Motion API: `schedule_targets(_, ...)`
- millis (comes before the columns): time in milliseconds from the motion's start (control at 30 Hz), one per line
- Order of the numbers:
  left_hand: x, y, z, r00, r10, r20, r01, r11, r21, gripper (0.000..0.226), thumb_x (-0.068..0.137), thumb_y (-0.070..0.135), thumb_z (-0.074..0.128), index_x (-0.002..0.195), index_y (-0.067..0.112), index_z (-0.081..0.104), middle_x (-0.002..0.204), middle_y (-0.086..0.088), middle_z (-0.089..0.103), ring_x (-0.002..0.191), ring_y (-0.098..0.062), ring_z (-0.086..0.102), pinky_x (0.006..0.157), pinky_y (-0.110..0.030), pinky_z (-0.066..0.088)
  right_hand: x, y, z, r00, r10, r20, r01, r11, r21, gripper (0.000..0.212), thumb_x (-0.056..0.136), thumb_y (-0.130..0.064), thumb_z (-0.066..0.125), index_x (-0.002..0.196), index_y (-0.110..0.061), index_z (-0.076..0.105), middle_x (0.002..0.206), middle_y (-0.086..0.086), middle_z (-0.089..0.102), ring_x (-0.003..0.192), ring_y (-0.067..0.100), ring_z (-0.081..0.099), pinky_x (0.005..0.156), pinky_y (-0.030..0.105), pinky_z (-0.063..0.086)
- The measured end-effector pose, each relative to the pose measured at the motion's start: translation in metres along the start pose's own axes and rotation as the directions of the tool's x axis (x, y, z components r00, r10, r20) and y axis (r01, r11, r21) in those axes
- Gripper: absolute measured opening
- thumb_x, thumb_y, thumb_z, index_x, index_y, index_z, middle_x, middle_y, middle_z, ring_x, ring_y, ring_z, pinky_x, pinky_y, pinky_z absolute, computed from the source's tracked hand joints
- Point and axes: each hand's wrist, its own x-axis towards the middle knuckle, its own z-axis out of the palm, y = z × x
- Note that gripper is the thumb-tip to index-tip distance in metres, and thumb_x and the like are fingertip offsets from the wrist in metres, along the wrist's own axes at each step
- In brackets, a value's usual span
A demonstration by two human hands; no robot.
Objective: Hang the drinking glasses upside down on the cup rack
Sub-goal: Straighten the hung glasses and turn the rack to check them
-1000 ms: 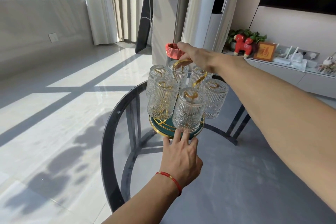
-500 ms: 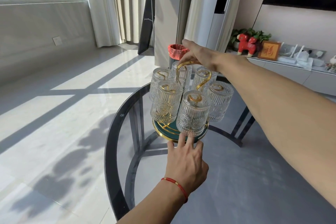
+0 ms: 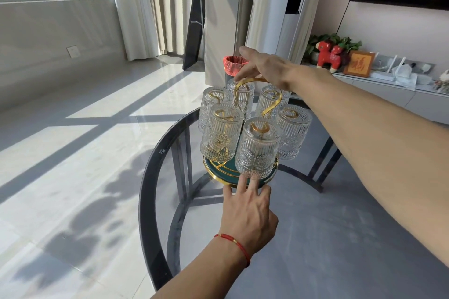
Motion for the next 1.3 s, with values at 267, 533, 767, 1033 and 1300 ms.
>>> schedule_targets(267,0.000,0.000,0.000,1.000,0.000,-0.001,0.000,1.000,0.000,0.034,0.080,0.033,0.051,0.107,0.015,0.058,0.123,-0.010,0.050,0.115,-0.034,0.042,0.082,-0.052,0.041,-0.004,-0.004,0.005,0.999,0.048,0.001,-0.048,0.992,-0.117,0.091,0.094,-0.080,0.010,0.124,-0.027,0.077,0.157,0.012,0.049,0.144,0.031,0.040,0.117,0.055,0.016)
schedule_targets(533,0.000,0.000,0.000,1.000,0.004,-0.025,-0.004,1.000,0.005,0.032,0.077,0.033,0.055,0.102,0.015,0.060,0.117,-0.010,0.053,0.112,-0.035,0.045,0.079,-0.051,0.042,-0.009,-0.005,0.008,0.999,0.044,0.003,-0.043,0.990,-0.131,0.091,0.093,-0.081,0.007,0.131,-0.028,0.071,0.164,0.013,0.040,0.152,0.034,0.031,0.123,0.061,0.011)
schedule_targets(767,0.000,-0.002,0.000,0.999,0.019,-0.034,-0.019,1.000,-0.001,0.031,0.077,0.033,0.055,0.102,0.015,0.061,0.118,-0.009,0.052,0.113,-0.034,0.044,0.078,-0.049,0.043,-0.014,-0.003,0.006,0.998,-0.042,-0.036,0.041,0.999,-0.021,0.093,0.093,-0.079,0.009,0.131,-0.021,0.072,0.152,0.004,0.058,0.142,0.022,0.049,0.114,0.043,0.027)
schedule_targets(1033,-0.001,-0.002,-0.002,1.000,0.021,-0.021,-0.021,1.000,-0.010,0.033,0.080,0.033,0.055,0.106,0.015,0.062,0.120,-0.010,0.053,0.114,-0.033,0.044,0.082,-0.050,0.044,-0.036,-0.020,0.013,0.975,-0.224,0.002,0.221,0.962,-0.161,0.081,0.104,-0.065,0.010,0.121,-0.024,0.078,0.140,0.001,0.068,0.108,0.001,0.059,0.093,0.023,0.032)
schedule_targets(1300,-0.002,-0.003,0.000,0.999,0.034,-0.031,-0.033,0.999,0.012,0.033,0.078,0.035,0.054,0.102,0.014,0.061,0.118,-0.011,0.051,0.113,-0.034,0.043,0.079,-0.049,0.042,-0.040,-0.035,0.022,0.991,-0.109,0.079,0.128,0.949,-0.287,0.086,0.098,-0.074,0.006,0.121,-0.033,0.077,0.153,0.008,0.053,0.134,0.025,0.052,0.120,0.054,0.024)
